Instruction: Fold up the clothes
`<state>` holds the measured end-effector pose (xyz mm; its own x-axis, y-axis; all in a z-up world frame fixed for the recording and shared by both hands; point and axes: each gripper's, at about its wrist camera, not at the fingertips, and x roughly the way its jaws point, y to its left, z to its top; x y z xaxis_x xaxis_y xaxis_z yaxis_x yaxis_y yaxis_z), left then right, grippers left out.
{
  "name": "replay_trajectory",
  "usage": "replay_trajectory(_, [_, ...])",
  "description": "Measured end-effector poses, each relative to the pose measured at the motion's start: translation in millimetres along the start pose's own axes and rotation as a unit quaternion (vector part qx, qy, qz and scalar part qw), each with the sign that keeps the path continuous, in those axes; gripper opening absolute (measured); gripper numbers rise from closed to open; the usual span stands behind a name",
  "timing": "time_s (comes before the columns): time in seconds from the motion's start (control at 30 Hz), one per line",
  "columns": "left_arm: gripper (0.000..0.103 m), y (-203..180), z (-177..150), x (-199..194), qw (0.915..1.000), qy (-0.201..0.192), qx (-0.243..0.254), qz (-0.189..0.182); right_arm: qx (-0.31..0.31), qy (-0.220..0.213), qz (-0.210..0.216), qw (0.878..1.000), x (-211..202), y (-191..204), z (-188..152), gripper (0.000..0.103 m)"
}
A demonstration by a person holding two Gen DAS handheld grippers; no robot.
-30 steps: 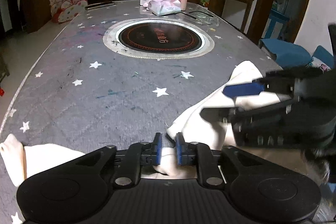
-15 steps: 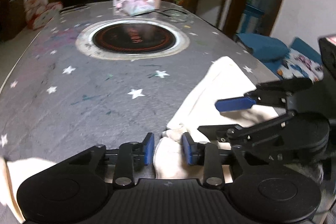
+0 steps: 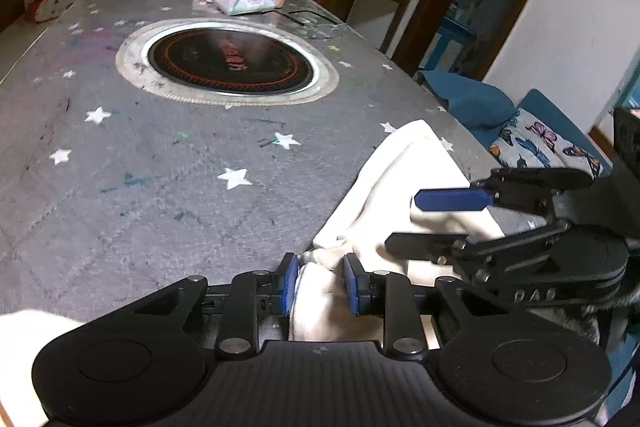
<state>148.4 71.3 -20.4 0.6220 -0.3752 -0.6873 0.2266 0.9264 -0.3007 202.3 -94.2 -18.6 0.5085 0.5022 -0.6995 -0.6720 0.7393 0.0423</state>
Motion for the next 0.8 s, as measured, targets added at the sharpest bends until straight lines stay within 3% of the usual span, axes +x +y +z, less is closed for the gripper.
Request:
replay_trajectory(0.13, [0.03,3.8,3.8,6.0,0.9997,0.0,-0.008,-0.022,0.011,-0.009,-0.008,1.0,-6.9,-7.7,0.7,0.053])
replay_trajectory(0.23, [0.026,7.1,6.2,11.5,0.9992,0.0,-0.013,-0.038,0.019,-0.016,-0.014,1.0,-12.5,-12.3,0.8,0.053])
replay_trajectory(0.3, [0.017,7.7,7.7,11.3,0.9992,-0.009,-0.01,-0.038,0.023,-0.019,-0.019,0.999,-15.9,-15.7,0.5,0.053])
replay_trajectory(0.43, [0.011,12.5,15.4,7.0,0.9992,-0.036,-0.007,-0.017,0.032,-0.023,-0.032,0.999,-21.4,-23.7,-0.5,0.053])
replay_trajectory(0.63, [0.011,27.3,23.2,5.2,0.999,-0.036,-0.02,0.015,0.054,-0.036,-0.049,0.997,-29.0,-41.1,1.9,0.053])
replay_trajectory(0.8, [0.011,23.8,26.8,4.3,0.9973,-0.053,-0.003,0.051,0.073,-0.05,-0.068,0.994,-35.0,-58.3,7.5,0.053])
